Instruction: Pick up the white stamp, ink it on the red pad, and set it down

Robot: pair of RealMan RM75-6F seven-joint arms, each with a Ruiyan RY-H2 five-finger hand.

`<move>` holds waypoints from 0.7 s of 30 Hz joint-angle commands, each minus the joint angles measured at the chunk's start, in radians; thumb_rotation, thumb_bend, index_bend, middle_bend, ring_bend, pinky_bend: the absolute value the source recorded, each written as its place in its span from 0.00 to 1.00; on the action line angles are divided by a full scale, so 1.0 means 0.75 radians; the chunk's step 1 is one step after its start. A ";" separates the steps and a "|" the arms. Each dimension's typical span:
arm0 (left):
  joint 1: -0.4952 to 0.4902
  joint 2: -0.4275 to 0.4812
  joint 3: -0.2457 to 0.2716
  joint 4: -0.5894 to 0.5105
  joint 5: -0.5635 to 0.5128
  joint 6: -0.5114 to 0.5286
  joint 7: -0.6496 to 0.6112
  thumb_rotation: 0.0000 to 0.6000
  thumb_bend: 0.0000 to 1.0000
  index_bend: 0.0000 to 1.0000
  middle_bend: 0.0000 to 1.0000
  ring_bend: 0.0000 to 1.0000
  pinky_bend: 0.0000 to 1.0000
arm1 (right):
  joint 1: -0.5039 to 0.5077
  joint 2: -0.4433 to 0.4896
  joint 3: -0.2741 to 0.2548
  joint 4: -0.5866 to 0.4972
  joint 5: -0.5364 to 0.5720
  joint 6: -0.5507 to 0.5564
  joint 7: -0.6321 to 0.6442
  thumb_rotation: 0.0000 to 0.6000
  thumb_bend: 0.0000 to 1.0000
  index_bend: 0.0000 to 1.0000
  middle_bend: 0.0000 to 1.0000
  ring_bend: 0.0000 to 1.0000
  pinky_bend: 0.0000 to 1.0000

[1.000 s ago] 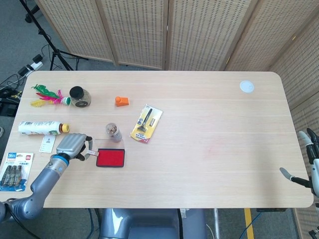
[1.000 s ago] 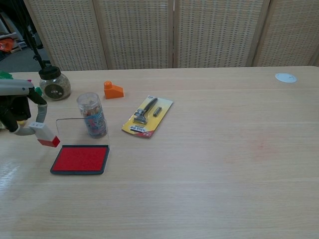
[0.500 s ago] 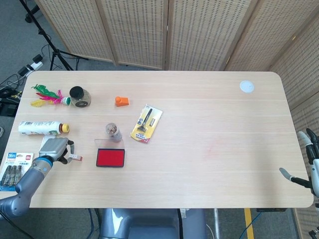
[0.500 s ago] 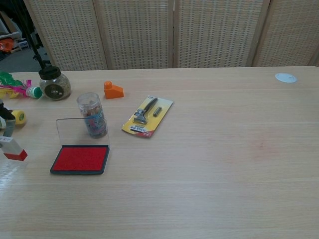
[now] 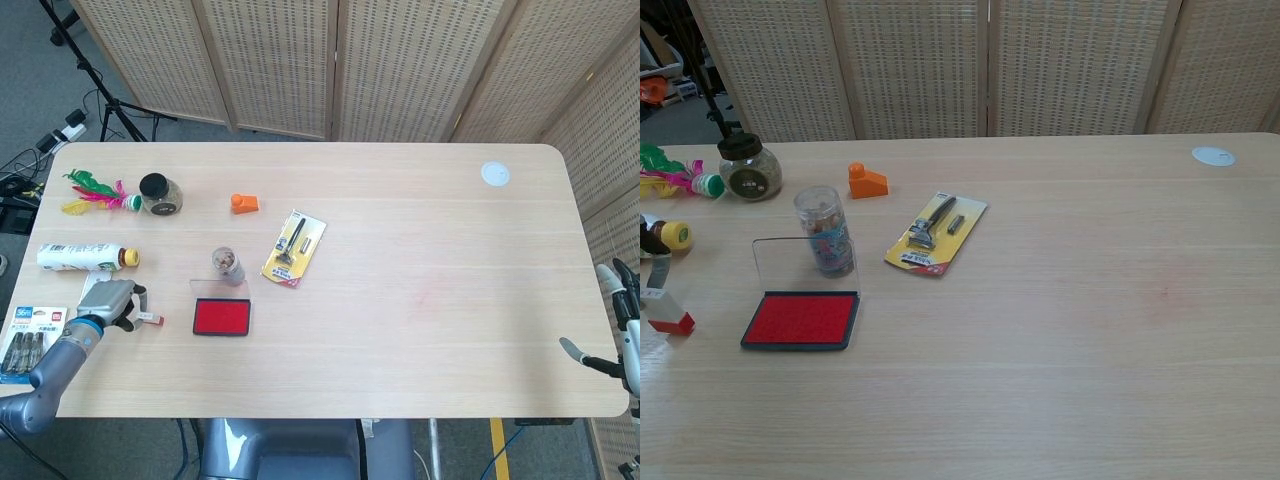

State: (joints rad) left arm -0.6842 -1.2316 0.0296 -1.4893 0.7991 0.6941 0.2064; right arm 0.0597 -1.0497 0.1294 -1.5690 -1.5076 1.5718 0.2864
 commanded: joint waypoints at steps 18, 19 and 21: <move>-0.006 -0.025 0.010 0.012 -0.025 0.020 0.043 1.00 0.36 0.52 1.00 1.00 1.00 | -0.003 0.007 0.000 -0.001 0.001 0.002 0.016 1.00 0.00 0.00 0.00 0.00 0.00; -0.006 -0.025 0.010 0.010 -0.026 0.023 0.045 1.00 0.36 0.52 1.00 1.00 1.00 | -0.003 0.007 0.001 -0.001 0.002 0.002 0.016 1.00 0.00 0.00 0.00 0.00 0.00; -0.006 -0.024 0.011 0.003 -0.024 0.031 0.053 1.00 0.36 0.52 1.00 1.00 1.00 | -0.003 0.007 0.001 -0.001 0.002 0.002 0.017 1.00 0.00 0.00 0.00 0.00 0.00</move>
State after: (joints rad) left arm -0.6888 -1.2500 0.0373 -1.4851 0.7805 0.7150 0.2441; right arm 0.0574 -1.0445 0.1299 -1.5697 -1.5061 1.5735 0.2993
